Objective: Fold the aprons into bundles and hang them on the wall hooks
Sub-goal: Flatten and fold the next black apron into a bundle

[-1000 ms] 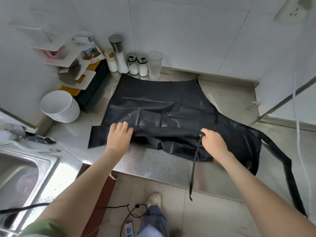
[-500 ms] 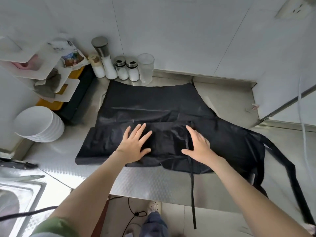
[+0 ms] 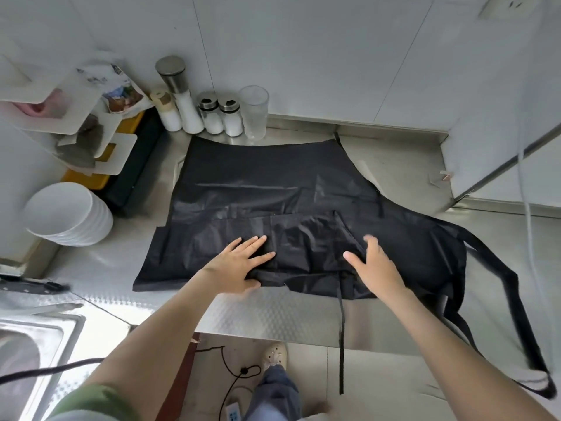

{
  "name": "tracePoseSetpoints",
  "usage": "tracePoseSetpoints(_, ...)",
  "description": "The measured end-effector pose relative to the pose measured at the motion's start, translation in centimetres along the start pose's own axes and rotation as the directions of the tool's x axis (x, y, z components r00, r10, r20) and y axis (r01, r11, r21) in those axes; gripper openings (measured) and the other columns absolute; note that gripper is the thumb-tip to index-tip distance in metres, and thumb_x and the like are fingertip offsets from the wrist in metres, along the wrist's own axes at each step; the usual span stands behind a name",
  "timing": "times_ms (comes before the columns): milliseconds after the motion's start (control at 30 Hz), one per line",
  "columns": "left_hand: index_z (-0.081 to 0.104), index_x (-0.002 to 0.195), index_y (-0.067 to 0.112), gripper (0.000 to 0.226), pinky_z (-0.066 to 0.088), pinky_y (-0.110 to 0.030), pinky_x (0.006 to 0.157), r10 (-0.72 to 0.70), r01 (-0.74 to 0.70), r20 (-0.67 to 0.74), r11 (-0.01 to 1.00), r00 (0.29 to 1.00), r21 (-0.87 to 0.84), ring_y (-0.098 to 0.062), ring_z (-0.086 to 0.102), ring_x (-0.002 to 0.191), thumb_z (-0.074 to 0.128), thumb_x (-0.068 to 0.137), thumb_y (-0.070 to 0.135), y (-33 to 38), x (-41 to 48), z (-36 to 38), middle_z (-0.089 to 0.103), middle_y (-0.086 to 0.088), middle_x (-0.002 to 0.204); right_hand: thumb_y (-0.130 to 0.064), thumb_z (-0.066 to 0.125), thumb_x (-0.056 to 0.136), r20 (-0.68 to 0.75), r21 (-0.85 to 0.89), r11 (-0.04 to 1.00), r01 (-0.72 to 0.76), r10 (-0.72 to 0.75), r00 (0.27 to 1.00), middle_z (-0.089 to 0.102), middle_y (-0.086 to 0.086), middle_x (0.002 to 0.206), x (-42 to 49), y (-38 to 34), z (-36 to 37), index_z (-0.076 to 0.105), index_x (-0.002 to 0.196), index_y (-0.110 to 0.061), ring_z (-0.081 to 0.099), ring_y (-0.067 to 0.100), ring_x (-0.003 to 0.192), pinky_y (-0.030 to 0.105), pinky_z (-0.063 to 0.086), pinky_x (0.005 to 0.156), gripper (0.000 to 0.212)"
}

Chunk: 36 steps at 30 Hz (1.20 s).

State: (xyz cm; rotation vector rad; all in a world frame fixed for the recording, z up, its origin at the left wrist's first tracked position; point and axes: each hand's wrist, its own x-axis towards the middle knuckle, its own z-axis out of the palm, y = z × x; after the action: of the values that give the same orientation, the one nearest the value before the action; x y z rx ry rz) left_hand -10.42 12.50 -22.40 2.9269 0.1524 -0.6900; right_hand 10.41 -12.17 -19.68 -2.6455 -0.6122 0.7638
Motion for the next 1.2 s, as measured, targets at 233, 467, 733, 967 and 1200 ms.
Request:
tracePoseSetpoints(233,0.012,0.150,0.044,0.048,-0.001,-0.034,0.120,-0.072,0.089,0.120,0.987,0.990,-0.135,-0.013,-0.009,0.149,0.025,0.107,0.028,2.4,-2.2,0.5,-0.009,0.000,0.162,-0.025,0.048,0.098,0.172,-0.002,1.000,0.000,0.000,0.985,0.036,0.002,0.065,-2.2,4.5,-1.1,0.027,0.068,-0.014,0.035,0.018,0.060,0.032,0.023,0.055,0.038)
tracePoseSetpoints(467,0.049,0.137,0.042,0.051,0.018,-0.038,0.119,-0.057,0.131,0.190,0.905,0.980,-0.406,-0.012,0.015,0.146,0.036,0.093,0.065,5.6,-5.7,0.2,0.017,0.010,0.159,-0.027,0.054,0.093,0.412,-0.202,0.979,0.007,0.079,0.908,0.040,-0.001,0.071,-5.5,7.4,-1.4,0.033,0.069,-0.018,0.035,0.014,0.064,0.029,0.025,0.057,0.034)
tracePoseSetpoints(733,0.044,0.140,0.023,0.038,0.044,-0.038,0.101,-0.322,0.321,0.051,0.895,0.946,-0.311,-0.023,0.051,0.123,0.041,0.103,0.029,6.1,-5.4,-1.4,0.043,-0.003,0.141,-0.046,0.054,0.092,0.449,-0.299,0.953,0.057,0.088,0.889,0.046,0.004,0.069,-6.4,5.9,-2.5,0.040,0.069,-0.013,0.045,0.019,0.064,0.029,0.034,0.061,0.043)
tracePoseSetpoints(967,0.008,0.155,0.027,0.069,0.016,-0.043,0.119,-0.330,0.332,0.044,0.921,0.943,-0.204,-0.026,0.008,0.148,0.045,0.099,0.043,4.9,-4.3,-1.1,0.002,-0.006,0.162,-0.043,0.062,0.089,0.283,0.014,1.000,0.016,-0.019,0.959,0.055,0.001,0.100,-5.3,4.6,-0.3,0.044,0.110,-0.015,0.054,0.019,0.092,0.030,0.041,0.071,0.039)
tracePoseSetpoints(1200,-0.016,0.150,0.033,0.095,-0.008,-0.048,0.119,-0.201,0.200,0.000,0.978,0.980,-0.065,-0.023,-0.019,0.147,0.001,0.073,0.085,5.4,-2.0,0.7,-0.025,-0.006,0.158,-0.016,0.057,0.093,0.075,-0.396,0.810,0.433,-0.441,0.894,0.048,-0.001,0.118,-4.8,3.4,2.3,0.039,0.136,-0.026,0.042,0.022,0.112,0.032,0.034,0.094,0.047)
